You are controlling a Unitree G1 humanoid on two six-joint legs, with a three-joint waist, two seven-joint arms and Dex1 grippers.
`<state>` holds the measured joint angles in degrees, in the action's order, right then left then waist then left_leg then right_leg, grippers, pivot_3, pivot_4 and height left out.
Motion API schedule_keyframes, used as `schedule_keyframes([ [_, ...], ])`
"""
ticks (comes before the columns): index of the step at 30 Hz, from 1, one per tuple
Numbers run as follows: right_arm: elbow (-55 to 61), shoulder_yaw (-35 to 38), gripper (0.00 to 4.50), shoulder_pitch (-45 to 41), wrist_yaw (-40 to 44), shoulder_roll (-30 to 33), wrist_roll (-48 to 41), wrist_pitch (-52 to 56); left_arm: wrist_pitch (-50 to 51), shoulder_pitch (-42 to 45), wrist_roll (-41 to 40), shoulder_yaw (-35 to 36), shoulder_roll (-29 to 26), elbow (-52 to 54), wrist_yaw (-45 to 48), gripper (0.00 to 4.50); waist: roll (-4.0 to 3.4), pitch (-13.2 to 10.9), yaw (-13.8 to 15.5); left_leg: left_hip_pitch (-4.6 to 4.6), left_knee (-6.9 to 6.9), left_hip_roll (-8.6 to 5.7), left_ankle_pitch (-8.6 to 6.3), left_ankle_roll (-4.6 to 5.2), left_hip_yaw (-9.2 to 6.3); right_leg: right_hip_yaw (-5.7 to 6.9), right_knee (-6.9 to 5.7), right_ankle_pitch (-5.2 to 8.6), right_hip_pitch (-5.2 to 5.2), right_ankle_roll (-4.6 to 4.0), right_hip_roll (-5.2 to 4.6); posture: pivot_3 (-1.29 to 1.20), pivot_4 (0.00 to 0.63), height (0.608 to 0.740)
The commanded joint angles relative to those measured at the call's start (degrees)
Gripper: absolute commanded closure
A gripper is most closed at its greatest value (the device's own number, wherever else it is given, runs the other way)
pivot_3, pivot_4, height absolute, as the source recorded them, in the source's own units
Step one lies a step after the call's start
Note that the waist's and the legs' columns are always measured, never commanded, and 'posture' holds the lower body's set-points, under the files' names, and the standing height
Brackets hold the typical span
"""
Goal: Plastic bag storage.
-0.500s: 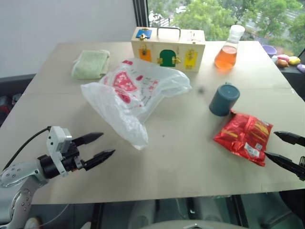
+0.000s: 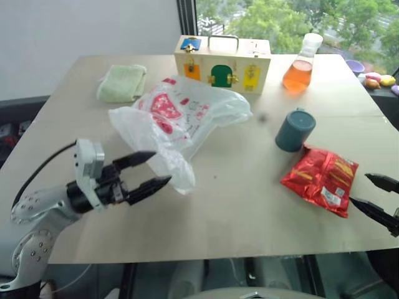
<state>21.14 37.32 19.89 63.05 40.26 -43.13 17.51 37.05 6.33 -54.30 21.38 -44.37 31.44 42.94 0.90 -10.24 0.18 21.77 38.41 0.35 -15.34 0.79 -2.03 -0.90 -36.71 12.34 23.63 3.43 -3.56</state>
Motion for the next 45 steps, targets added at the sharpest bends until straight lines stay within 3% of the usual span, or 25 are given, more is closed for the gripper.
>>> schedule_keyframes([
  [1, 10.55, -0.69, 0.00, 1.04, -2.51, -1.86, -1.76, -1.81, 8.05, 11.26, 1.64, -6.71, 0.85, 1.33, -14.47, 0.10, 0.01, 0.02, 0.06, -0.04, 0.00, -0.02, 0.00, 0.00, 0.01, -0.02, -0.03, -0.02, -0.04, 0.02, 0.02, 0.00, 0.150, 0.740],
  [4, 17.00, -1.33, 0.00, 4.22, -3.48, -2.73, -1.72, -1.68, 14.95, 23.00, 13.16, -18.45, 0.41, -3.29, -22.73, 0.10, 0.06, 0.01, 0.48, -0.07, 0.00, -0.05, 0.00, 0.00, -0.04, -0.02, -0.07, -0.02, -0.06, 0.03, 0.05, 0.00, 0.150, 0.740],
  [6, 20.15, -0.96, 0.00, 6.00, -4.75, -3.11, -2.27, -1.54, 14.29, 28.12, 20.29, -24.96, 1.83, -6.80, -24.63, 0.10, 0.06, 0.02, 0.50, -0.05, 0.00, -0.10, 0.01, -0.01, 0.02, -0.10, -0.03, -0.03, -0.05, 0.05, 0.06, 0.00, 0.150, 0.740],
  [13, 29.01, -2.23, 0.00, 11.04, -9.92, -6.14, -0.15, -3.41, 11.95, 35.64, 40.17, -40.60, 6.71, -20.81, -28.97, 0.10, 0.12, -0.01, 0.30, 0.00, -0.06, -0.10, 0.00, -0.01, 0.03, -0.13, 0.05, -0.03, 0.02, 0.03, 0.06, 0.00, 0.150, 0.740],
  [24, 29.26, -0.57, 0.00, 15.75, -12.28, -10.89, 0.29, -8.56, 1.95, 36.80, 51.48, -42.87, 10.97, -35.32, -22.70, 0.10, 0.15, -0.03, 0.57, 0.09, -0.04, -0.11, 0.00, -0.01, 0.06, -0.13, 0.06, -0.03, 0.10, 0.03, 0.01, 0.00, 0.150, 0.740],
  [29, 30.41, -0.67, 0.00, 12.51, -14.40, -9.25, -7.14, -8.11, 0.25, 36.82, 54.75, -42.13, 12.59, -38.29, -21.06, 0.10, 0.16, -0.03, 0.39, 0.10, -0.04, -0.12, 0.00, 0.00, 0.05, -0.13, 0.06, -0.03, 0.11, 0.03, -0.01, 0.00, 0.150, 0.740],
  [34, 30.13, -4.00, 0.00, 9.15, -16.30, -6.97, -7.26, -6.60, -0.71, 36.86, 59.82, -43.29, 13.46, -40.44, -21.18, 0.10, 0.16, -0.03, 0.46, 0.08, -0.04, -0.11, 0.00, 0.00, 0.05, -0.12, 0.02, -0.03, 0.11, 0.03, 0.00, 0.00, 0.150, 0.740],
  [36, 30.00, -5.15, 0.00, 7.53, -17.43, -6.17, -7.34, -5.94, -1.12, 36.56, 62.20, -43.94, 13.75, -41.20, -21.70, 0.49, 0.16, -0.03, 0.53, 0.09, -0.04, -0.11, 0.00, 0.00, 0.03, -0.11, 0.02, -0.03, 0.11, 0.03, 0.00, 0.00, 0.150, 0.740],
  [38, 29.98, -5.96, 0.00, 6.33, -18.35, -5.40, -7.34, -5.42, -2.33, 36.19, 65.10, -44.84, 13.44, -42.22, -22.26, 1.27, 0.16, -0.03, 0.53, 0.10, -0.03, -0.16, 0.00, 0.00, 0.05, -0.12, 0.03, -0.04, 0.10, 0.03, -0.04, 0.00, 0.150, 0.740],
  [44, 29.53, -8.84, 0.00, 4.59, -21.37, -3.57, -4.41, -3.02, -6.73, 36.80, 64.87, -39.20, 15.64, -43.81, -23.62, 4.16, 0.17, -0.03, 0.56, 0.13, -0.03, -0.15, 0.00, 0.00, 0.00, -0.08, 0.02, -0.07, 0.11, -0.02, -0.04, 0.00, 0.150, 0.740],
  [45, 29.34, -9.68, 0.00, 4.14, -22.49, -3.21, -3.14, -2.22, -7.18, 37.15, 63.27, -36.96, 16.45, -43.74, -23.58, 4.42, 0.18, -0.04, 0.57, 0.14, -0.03, -0.15, 0.00, 0.00, -0.01, -0.07, 0.02, -0.10, 0.11, -0.06, -0.04, 0.00, 0.150, 0.740],
])
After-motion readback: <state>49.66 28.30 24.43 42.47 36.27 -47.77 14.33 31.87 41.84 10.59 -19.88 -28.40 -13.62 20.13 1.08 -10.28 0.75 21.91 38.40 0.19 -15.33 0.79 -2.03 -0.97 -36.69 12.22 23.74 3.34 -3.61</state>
